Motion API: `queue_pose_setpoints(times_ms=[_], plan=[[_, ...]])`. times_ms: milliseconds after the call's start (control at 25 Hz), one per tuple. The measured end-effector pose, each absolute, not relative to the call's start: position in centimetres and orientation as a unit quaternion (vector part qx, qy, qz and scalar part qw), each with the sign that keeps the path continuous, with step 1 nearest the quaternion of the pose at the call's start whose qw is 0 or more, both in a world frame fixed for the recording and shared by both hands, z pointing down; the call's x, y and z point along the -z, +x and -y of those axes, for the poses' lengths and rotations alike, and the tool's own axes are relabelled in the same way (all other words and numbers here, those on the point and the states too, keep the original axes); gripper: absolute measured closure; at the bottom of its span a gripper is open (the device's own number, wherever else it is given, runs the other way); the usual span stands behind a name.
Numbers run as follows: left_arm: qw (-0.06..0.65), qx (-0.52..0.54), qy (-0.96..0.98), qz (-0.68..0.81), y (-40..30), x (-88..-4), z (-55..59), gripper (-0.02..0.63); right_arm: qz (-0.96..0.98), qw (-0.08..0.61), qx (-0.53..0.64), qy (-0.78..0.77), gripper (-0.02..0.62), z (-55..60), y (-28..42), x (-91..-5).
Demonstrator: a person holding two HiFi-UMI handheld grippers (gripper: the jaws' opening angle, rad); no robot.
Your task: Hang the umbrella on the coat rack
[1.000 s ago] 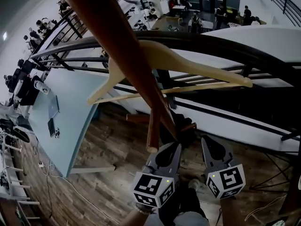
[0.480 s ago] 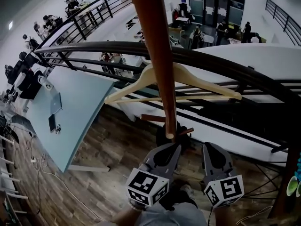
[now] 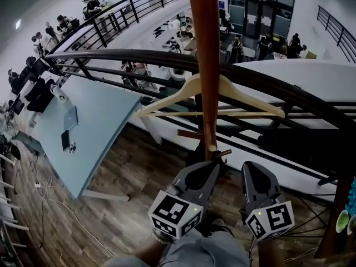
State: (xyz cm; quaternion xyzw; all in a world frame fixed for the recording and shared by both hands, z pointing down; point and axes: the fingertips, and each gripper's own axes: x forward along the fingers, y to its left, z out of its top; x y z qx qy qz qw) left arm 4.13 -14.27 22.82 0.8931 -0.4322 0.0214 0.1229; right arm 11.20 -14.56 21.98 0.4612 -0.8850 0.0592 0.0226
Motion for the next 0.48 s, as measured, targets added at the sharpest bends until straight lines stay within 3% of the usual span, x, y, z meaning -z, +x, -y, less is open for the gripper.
queue_pose_setpoints(times_ms=[480], plan=[[0.118,-0.019,0.891,0.437,2.5,-22.5,14.1,0.601,0.888,0.023,-0.057,0.456,0.594,14.2,9.6,-21.6]])
